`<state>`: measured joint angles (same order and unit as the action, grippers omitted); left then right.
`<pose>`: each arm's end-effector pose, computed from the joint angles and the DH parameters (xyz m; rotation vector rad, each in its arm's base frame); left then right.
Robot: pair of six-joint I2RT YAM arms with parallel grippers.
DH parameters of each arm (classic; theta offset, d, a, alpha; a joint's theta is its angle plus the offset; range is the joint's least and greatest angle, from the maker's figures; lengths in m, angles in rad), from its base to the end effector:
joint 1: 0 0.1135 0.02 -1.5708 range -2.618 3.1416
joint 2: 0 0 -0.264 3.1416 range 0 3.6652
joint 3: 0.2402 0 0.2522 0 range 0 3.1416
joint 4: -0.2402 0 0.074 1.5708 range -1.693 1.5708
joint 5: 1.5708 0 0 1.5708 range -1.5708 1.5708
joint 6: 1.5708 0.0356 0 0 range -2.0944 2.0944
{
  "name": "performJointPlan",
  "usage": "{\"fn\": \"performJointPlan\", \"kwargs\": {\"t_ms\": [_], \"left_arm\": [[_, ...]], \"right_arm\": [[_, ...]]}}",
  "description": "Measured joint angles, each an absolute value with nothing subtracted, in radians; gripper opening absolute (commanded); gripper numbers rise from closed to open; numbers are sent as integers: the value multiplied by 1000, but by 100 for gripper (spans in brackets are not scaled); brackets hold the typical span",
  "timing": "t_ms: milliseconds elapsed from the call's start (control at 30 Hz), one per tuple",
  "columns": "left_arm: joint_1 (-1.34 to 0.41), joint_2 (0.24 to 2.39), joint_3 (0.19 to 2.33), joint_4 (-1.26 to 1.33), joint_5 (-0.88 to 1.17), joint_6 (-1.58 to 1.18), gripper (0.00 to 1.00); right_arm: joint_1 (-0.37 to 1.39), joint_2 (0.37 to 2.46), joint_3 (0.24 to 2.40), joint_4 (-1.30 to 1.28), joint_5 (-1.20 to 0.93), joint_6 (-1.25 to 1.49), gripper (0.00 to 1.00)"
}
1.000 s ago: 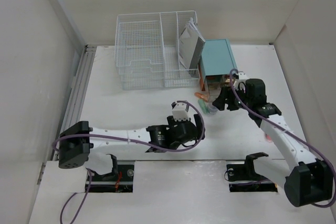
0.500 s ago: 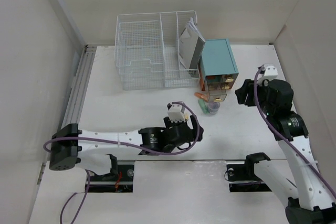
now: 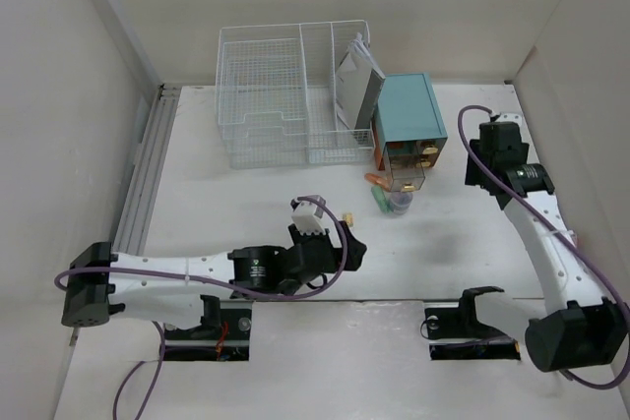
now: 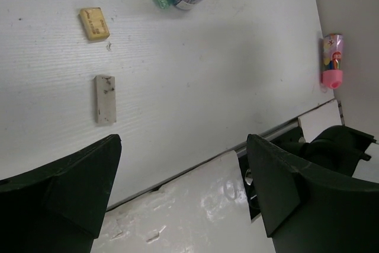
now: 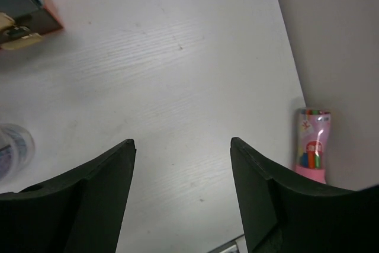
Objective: Organize the desk
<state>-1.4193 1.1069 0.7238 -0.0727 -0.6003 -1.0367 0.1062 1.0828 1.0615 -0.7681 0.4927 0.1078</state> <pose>0.0568 -0.2385 0.2682 0.0014 2.0826 -0.9880 0.2172 0.0062 0.3266 0.2377 2.2775 -0.4693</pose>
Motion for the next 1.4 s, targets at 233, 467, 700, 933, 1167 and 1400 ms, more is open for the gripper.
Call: {"fn": "performJointPlan", "kwargs": {"t_ms": [233, 467, 700, 933, 1167, 1400], "left_arm": [[-1425, 1017, 671, -72, -601, -1030, 84], [-1425, 968, 628, -57, -600, -1018, 84], [-1425, 964, 614, -39, -597, -992, 84], [-1425, 967, 614, -18, -587, -973, 84], [-1425, 967, 614, -9, -579, -966, 84], [-1425, 967, 606, 1, -574, -966, 84]], "right_arm": [[76, 1135, 1149, -823, 529, 56, 67], [10, 1181, 1148, -838, 595, -96, 61], [-46, 1034, 958, -848, 629, -253, 62], [-157, 950, 837, -813, 636, -388, 65], [-290, 943, 730, -723, 596, -528, 65], [-423, 960, 711, -615, 506, -639, 65]]}}
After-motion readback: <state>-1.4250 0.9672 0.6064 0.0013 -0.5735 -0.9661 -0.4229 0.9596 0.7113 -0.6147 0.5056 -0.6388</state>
